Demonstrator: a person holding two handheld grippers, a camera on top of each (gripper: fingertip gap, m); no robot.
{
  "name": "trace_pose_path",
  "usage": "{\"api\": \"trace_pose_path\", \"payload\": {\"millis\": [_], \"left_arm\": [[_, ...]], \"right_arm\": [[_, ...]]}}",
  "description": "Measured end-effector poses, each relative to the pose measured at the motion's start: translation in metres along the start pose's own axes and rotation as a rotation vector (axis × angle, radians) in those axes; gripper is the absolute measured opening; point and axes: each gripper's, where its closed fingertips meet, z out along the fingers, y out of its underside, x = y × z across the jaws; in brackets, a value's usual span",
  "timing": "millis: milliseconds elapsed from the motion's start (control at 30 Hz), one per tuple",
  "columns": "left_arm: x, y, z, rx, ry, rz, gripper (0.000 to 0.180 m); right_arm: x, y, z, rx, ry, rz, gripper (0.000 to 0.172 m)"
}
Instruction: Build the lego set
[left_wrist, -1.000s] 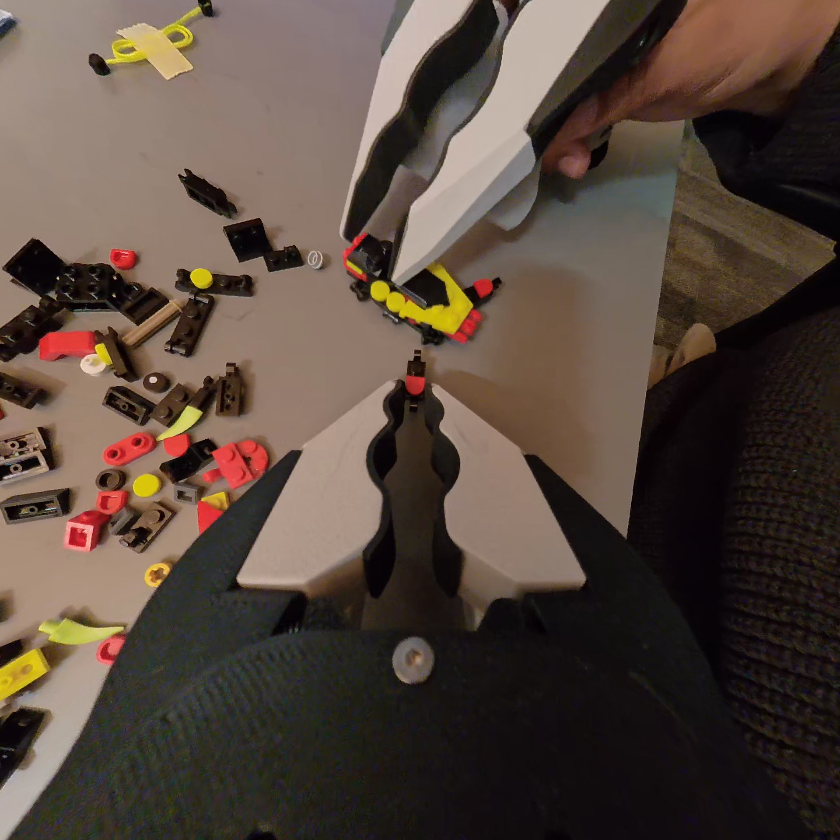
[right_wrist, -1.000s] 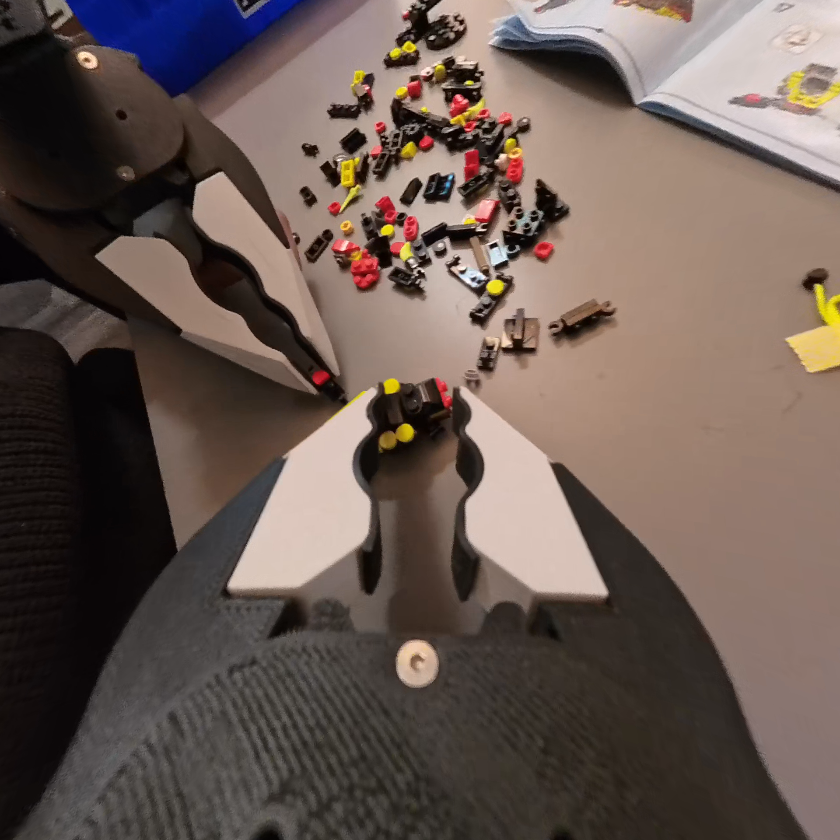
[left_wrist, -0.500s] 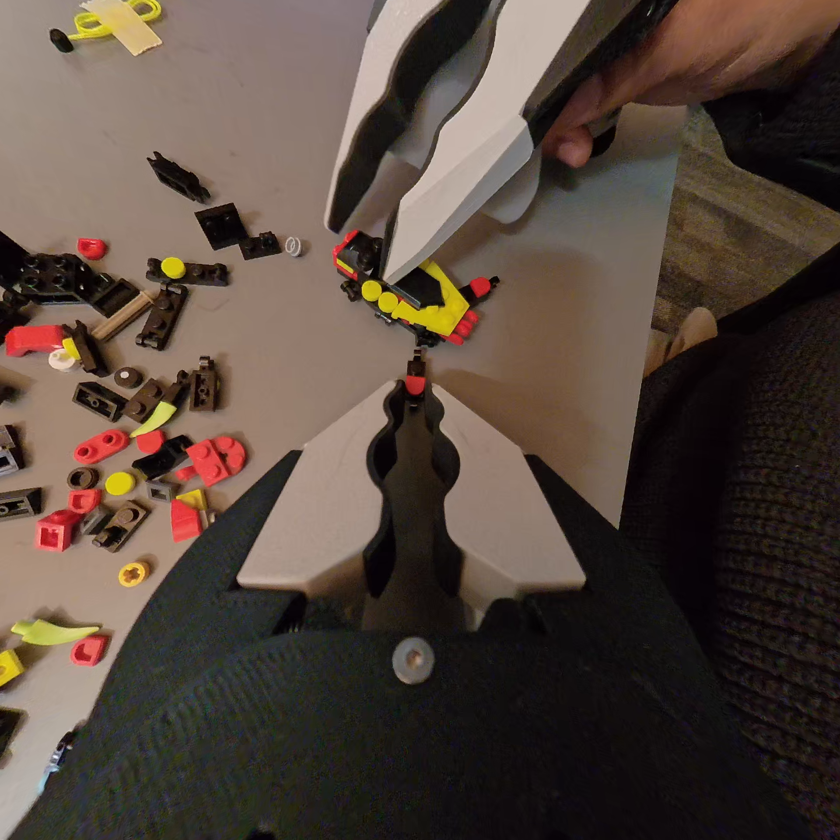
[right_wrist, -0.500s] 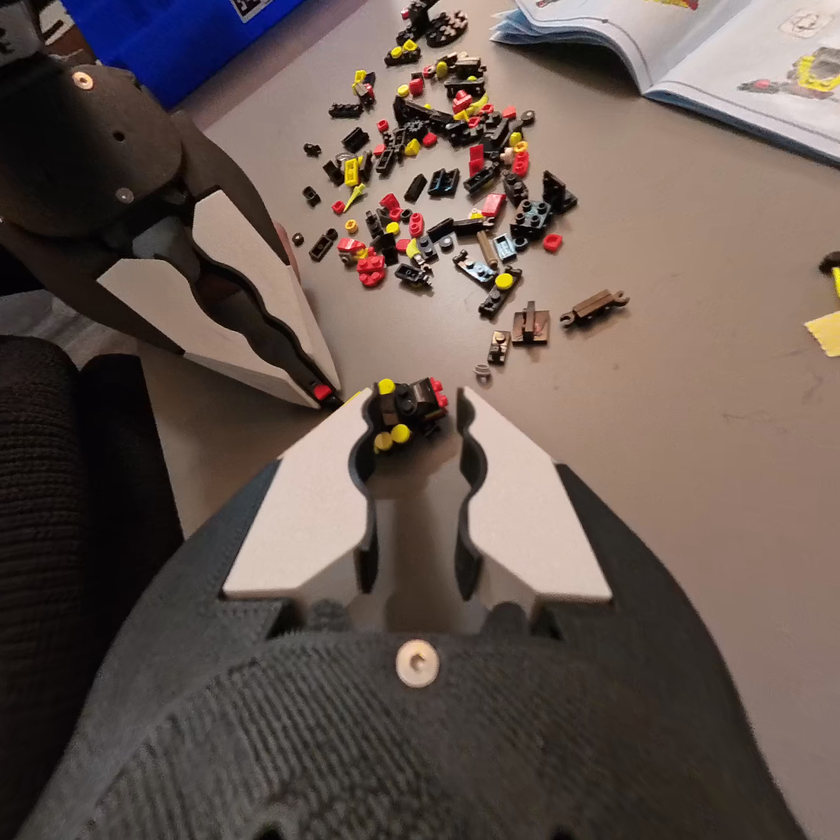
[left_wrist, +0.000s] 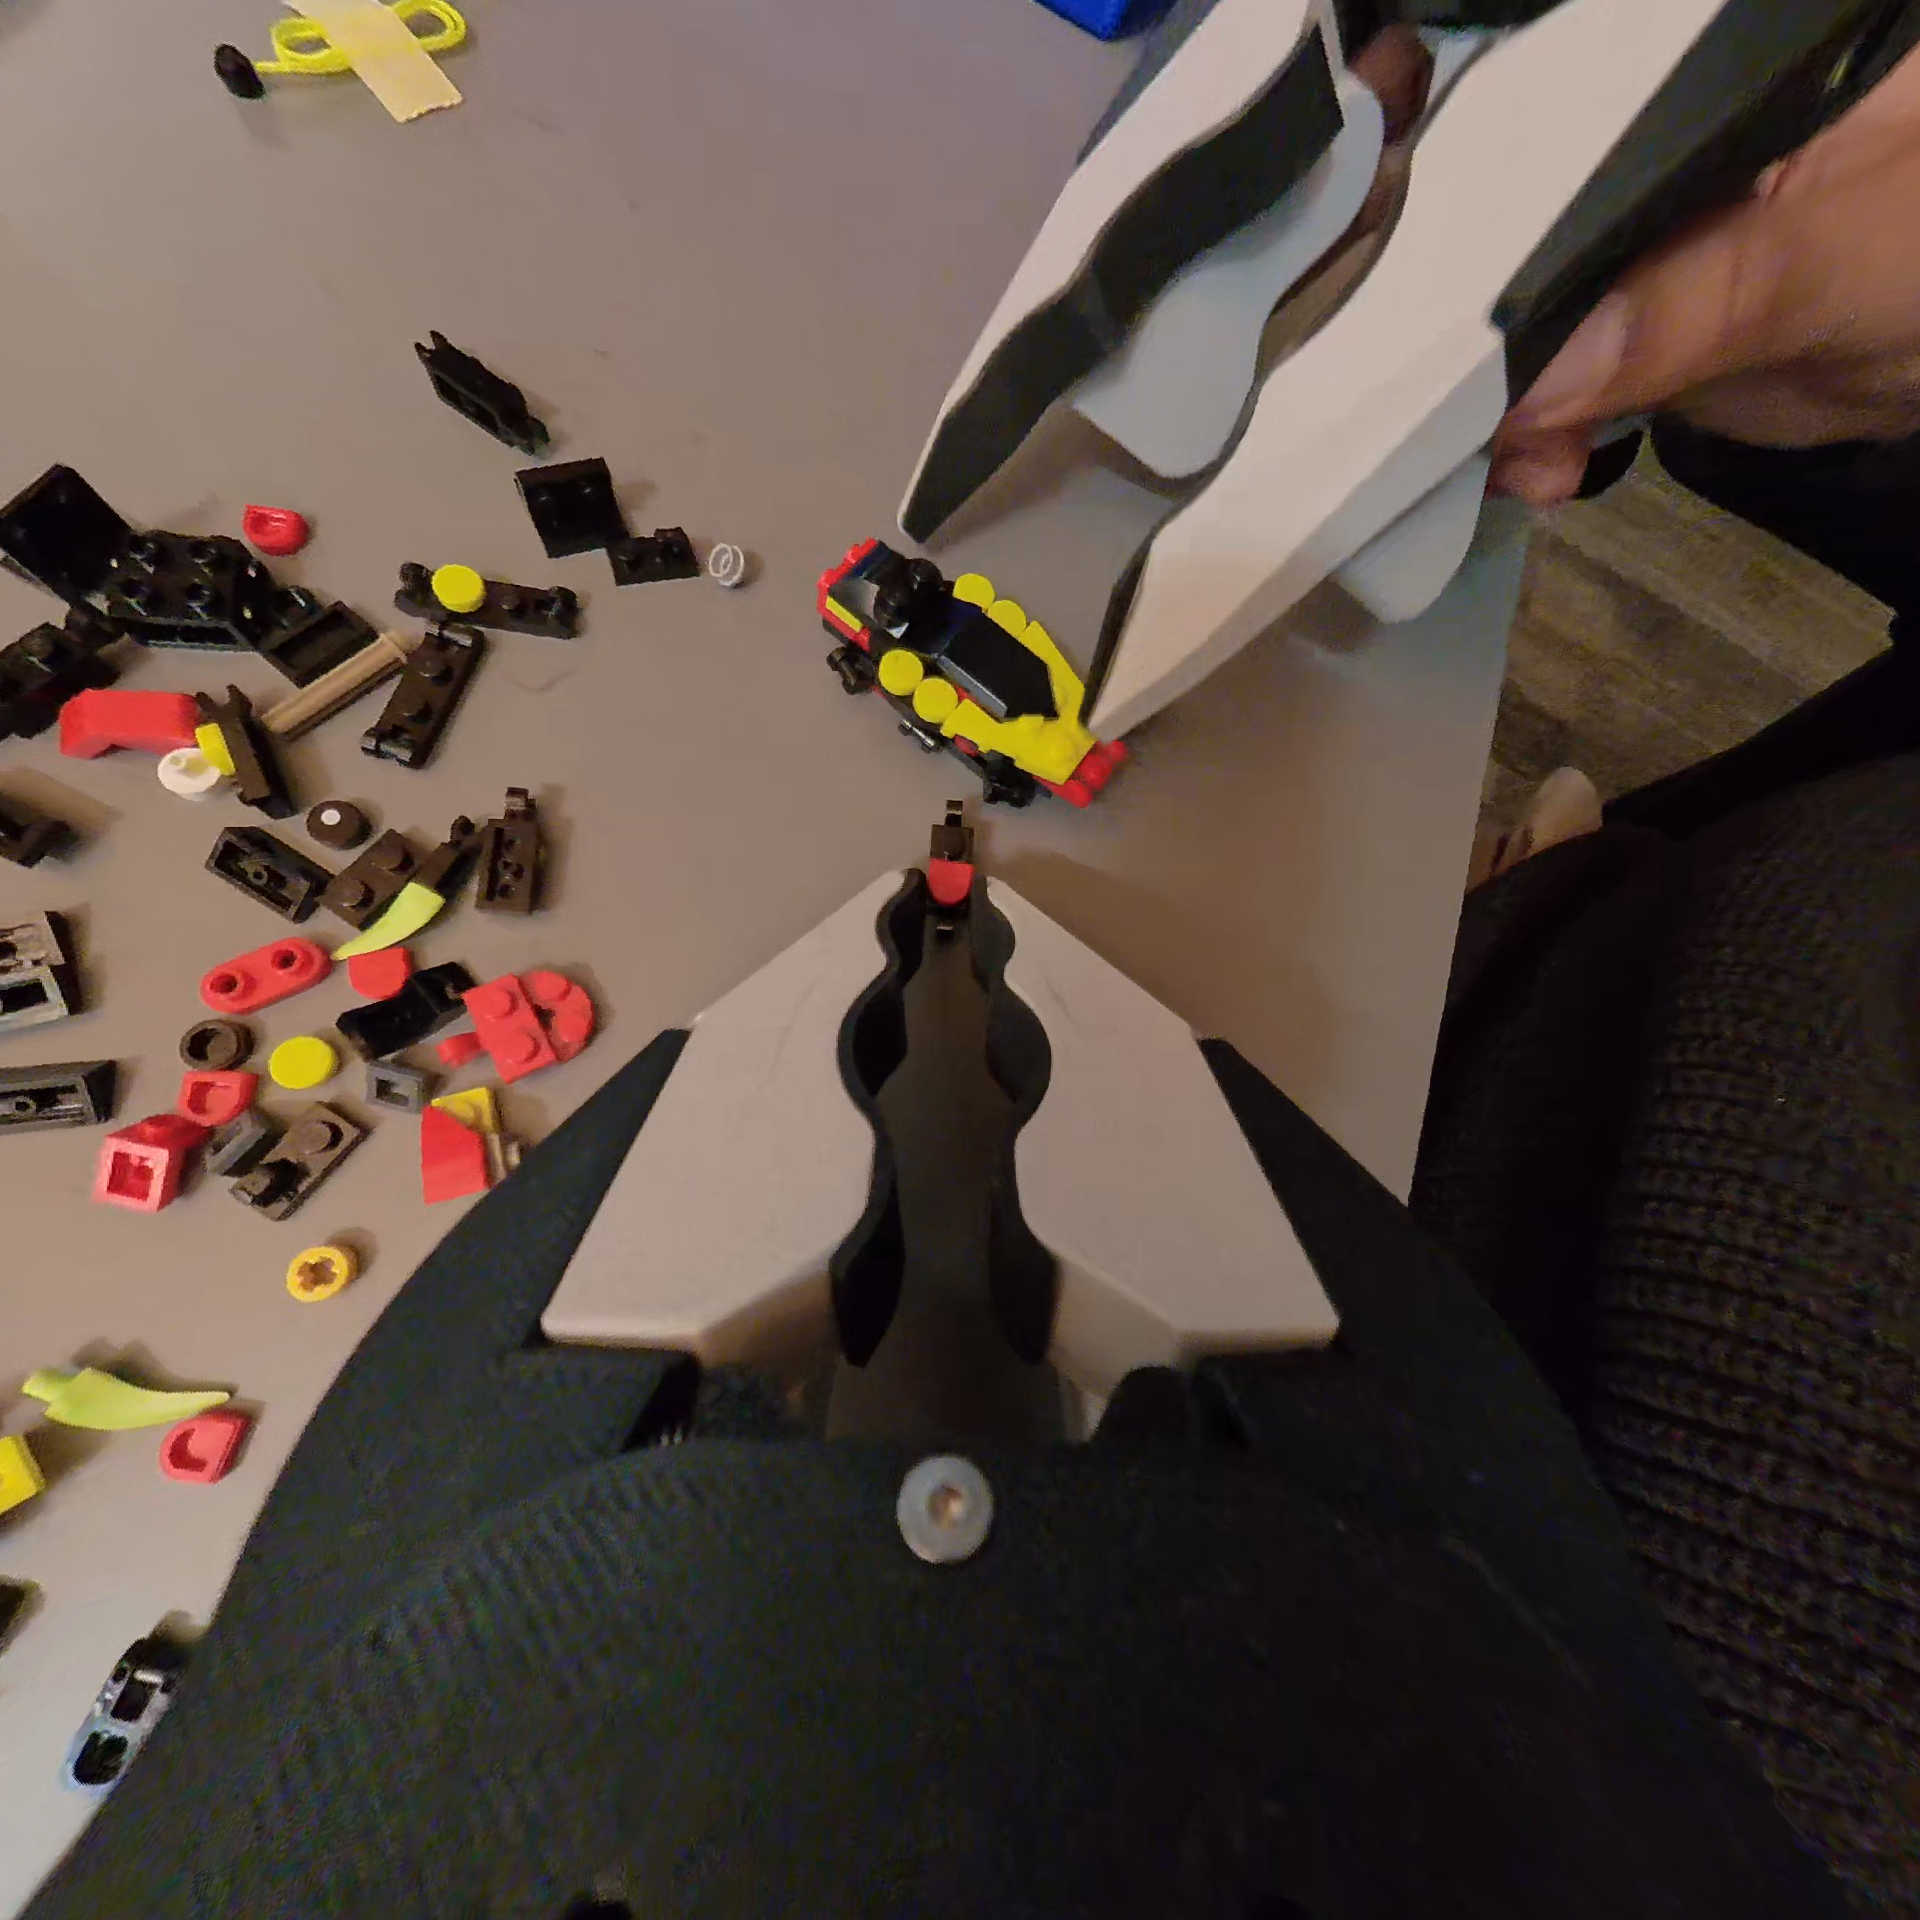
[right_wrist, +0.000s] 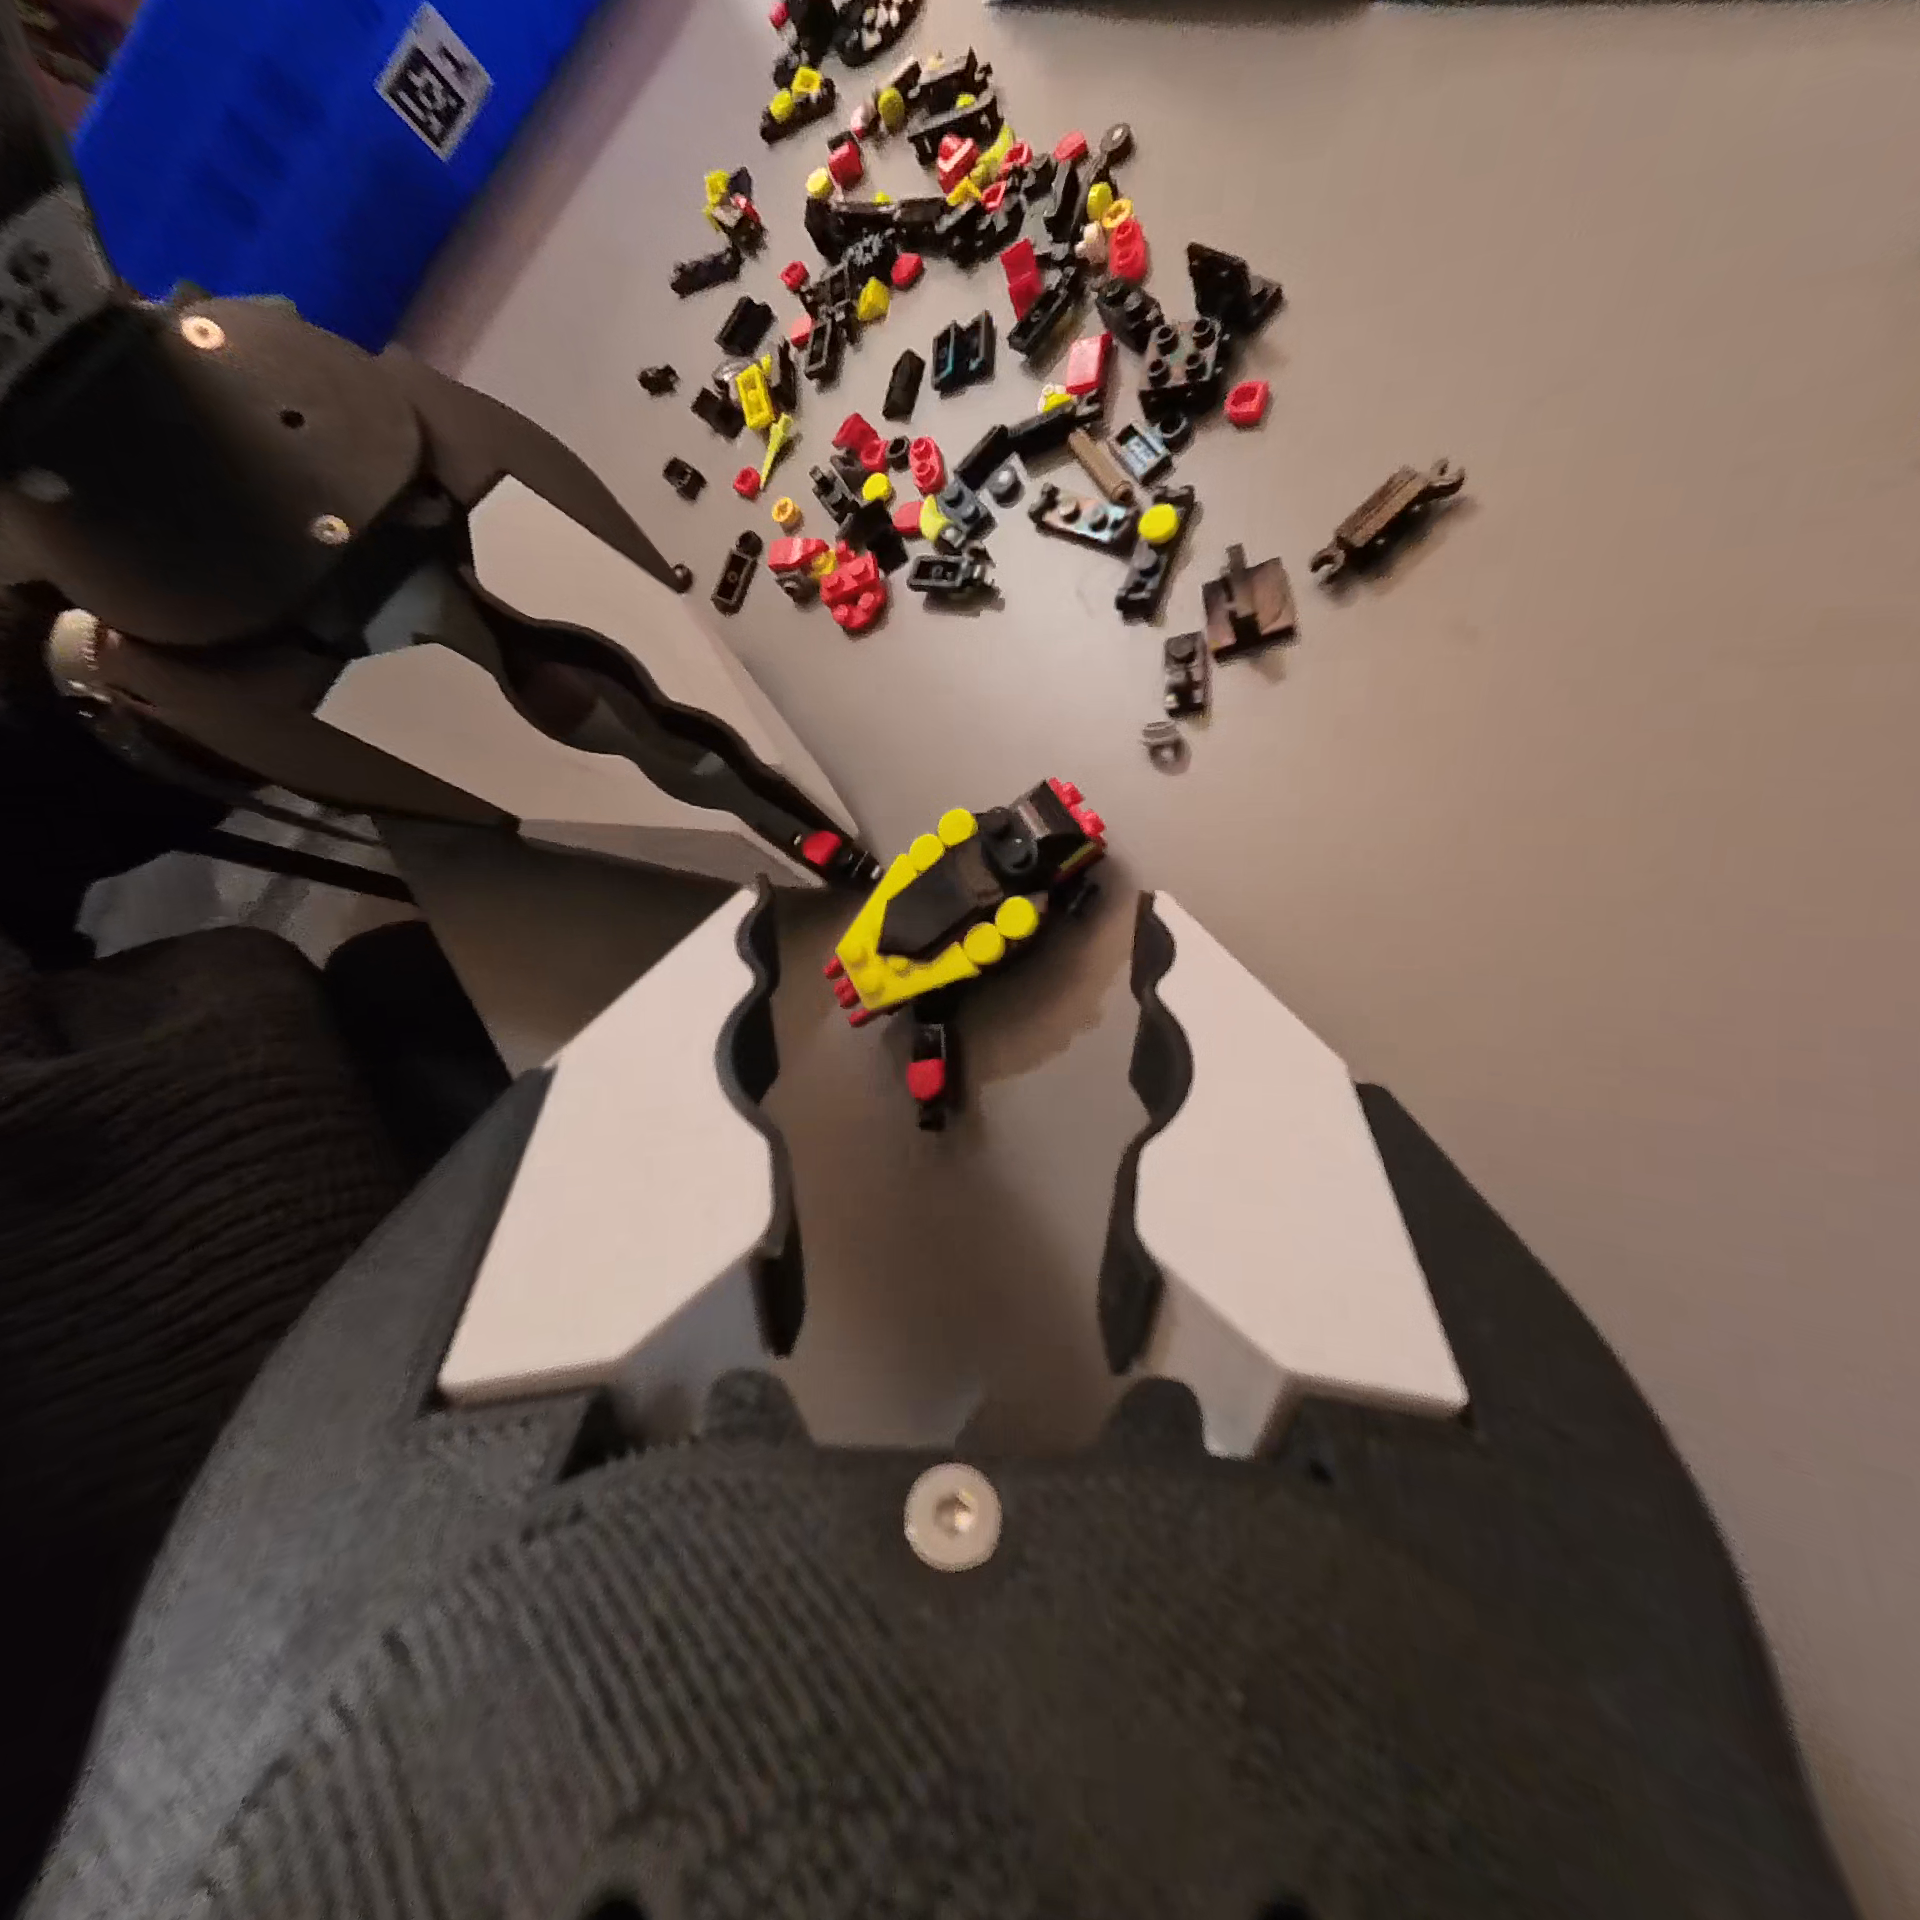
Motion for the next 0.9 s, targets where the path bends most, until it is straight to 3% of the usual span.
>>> {"api": "trace_pose_path", "payload": {"millis": [67,133,200,467,667,900], "left_arm": [[0.0,0.0,0.0,0.003,0.01,-0.009,0.005],[0.0,-0.001,-0.001,0.005,0.014,-0.011,0.005],[0.001,-0.001,-0.001,0.007,0.013,-0.008,0.005],[-0.001,-0.003,-0.006,0.043,0.039,-0.061,0.005],[-0.008,-0.014,-0.015,0.123,0.031,-0.124,0.004],[-0.012,-0.023,-0.026,0.19,0.095,-0.233,0.004]], "right_arm": [[-0.001,0.006,0.008,-0.049,0.03,-0.028,0.064],[-0.004,0.01,0.012,-0.078,0.036,-0.058,0.044],[-0.009,0.011,0.015,-0.084,0.003,-0.054,0.036],[-0.017,-0.003,0.007,0.016,-0.12,-0.028,0.034],[-0.002,0.002,0.007,-0.042,0.093,-0.258,0.034],[-0.019,0.006,0.014,-0.076,0.088,-0.386,0.034]]}}
